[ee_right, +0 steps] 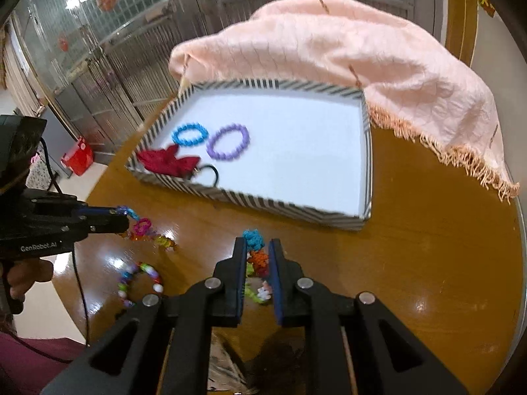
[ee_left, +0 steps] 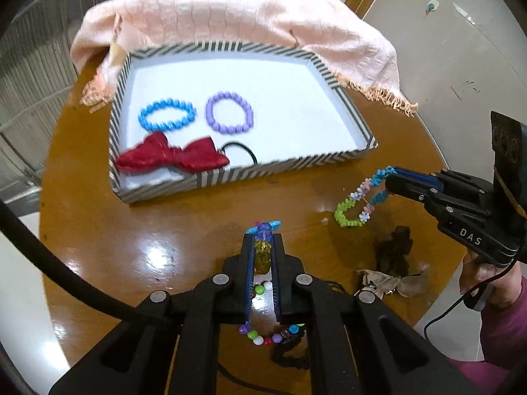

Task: Organize jewelry
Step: 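Carry both held bracelets toward the tray with the left and right tools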

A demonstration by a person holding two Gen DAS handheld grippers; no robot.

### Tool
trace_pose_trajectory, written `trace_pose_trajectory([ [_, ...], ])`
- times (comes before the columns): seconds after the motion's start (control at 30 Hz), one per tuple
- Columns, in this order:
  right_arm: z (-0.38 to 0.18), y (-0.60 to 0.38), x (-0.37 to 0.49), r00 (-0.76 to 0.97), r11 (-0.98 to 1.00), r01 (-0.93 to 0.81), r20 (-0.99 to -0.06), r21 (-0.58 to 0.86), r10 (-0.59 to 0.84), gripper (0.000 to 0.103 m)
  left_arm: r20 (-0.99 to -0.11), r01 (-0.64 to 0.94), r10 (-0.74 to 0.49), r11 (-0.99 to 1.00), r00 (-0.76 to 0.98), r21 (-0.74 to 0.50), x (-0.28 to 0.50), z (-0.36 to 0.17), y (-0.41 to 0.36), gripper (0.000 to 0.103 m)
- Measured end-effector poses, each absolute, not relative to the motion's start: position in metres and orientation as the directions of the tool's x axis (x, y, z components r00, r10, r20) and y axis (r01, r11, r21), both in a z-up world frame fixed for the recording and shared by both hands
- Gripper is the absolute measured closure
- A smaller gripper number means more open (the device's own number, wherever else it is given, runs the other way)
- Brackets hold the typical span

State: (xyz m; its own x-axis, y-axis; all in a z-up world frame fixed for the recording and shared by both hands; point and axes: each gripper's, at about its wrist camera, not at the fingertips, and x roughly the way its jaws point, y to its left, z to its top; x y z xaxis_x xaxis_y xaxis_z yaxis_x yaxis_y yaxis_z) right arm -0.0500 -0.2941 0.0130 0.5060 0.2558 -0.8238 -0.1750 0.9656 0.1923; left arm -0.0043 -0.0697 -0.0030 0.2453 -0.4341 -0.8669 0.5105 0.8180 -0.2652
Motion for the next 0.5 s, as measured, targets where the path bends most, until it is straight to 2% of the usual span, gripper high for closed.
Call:
trace_pose_trajectory([
  [0.5, 0.06, -0.292, -0.03, 0.58, 0.969, -0.19, -0.779, 0.156, 0.239, 0.09, -0.842, 0.479, -0.381, 0.861, 0.382, -0.172, 0.028, 0.045, -0.062, 0.1],
])
